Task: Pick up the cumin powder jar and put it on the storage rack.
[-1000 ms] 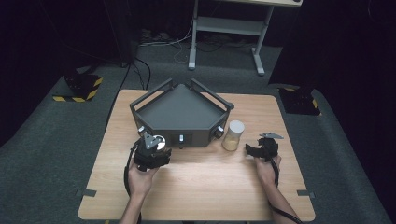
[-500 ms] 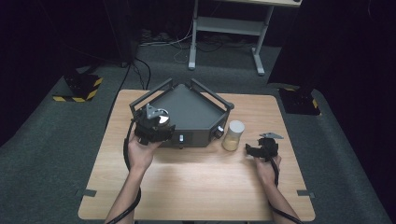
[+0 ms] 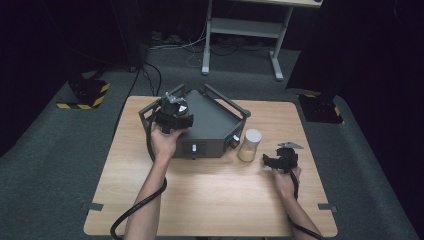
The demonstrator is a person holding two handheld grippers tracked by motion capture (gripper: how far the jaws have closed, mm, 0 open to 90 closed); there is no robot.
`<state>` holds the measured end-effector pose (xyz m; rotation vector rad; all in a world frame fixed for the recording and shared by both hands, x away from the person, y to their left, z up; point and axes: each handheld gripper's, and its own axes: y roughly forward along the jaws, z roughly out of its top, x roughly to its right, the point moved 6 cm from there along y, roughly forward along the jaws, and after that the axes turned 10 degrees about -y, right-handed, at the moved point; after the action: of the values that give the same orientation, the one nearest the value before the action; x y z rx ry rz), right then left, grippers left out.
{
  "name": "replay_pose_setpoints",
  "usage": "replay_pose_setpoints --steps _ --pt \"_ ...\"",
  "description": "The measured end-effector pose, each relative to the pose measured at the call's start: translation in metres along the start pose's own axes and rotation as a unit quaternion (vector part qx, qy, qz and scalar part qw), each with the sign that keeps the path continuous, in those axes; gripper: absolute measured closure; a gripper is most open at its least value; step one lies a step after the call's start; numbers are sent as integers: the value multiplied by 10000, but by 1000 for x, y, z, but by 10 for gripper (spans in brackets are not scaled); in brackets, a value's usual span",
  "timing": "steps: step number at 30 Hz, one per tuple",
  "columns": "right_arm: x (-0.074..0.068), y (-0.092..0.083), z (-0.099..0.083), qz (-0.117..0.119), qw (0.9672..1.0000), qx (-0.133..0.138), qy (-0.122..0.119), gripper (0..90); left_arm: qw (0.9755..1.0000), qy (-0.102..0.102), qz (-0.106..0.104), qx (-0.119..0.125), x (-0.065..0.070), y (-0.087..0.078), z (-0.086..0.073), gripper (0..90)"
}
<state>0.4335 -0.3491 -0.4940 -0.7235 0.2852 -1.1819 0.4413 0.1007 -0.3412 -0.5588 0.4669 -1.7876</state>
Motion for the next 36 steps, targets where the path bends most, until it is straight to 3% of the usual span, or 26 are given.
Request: replay_pose_setpoints --steps 3,8,15,25,33,36 --pt "0 0 0 1 10000 3 0 126 10000 -11 75 -26 3 14 -3 316" --pt "0 0 0 4 10000 6 -4 128 9999 -18 147 19 5 24 -9 316" --pt "0 0 0 6 10000 7 -6 129 9999 53 126 81 5 26 -12 316" --pt "0 0 0 7 10000 5 -3 129 9999 -137 14 96 0 26 -13 310" --pt "0 0 0 4 10000 4 -5 129 9993 -264 -13 271 0 16 -17 161" --pt "0 0 0 4 10000 3 -2 129 9995 -167 11 258 2 10 -17 94"
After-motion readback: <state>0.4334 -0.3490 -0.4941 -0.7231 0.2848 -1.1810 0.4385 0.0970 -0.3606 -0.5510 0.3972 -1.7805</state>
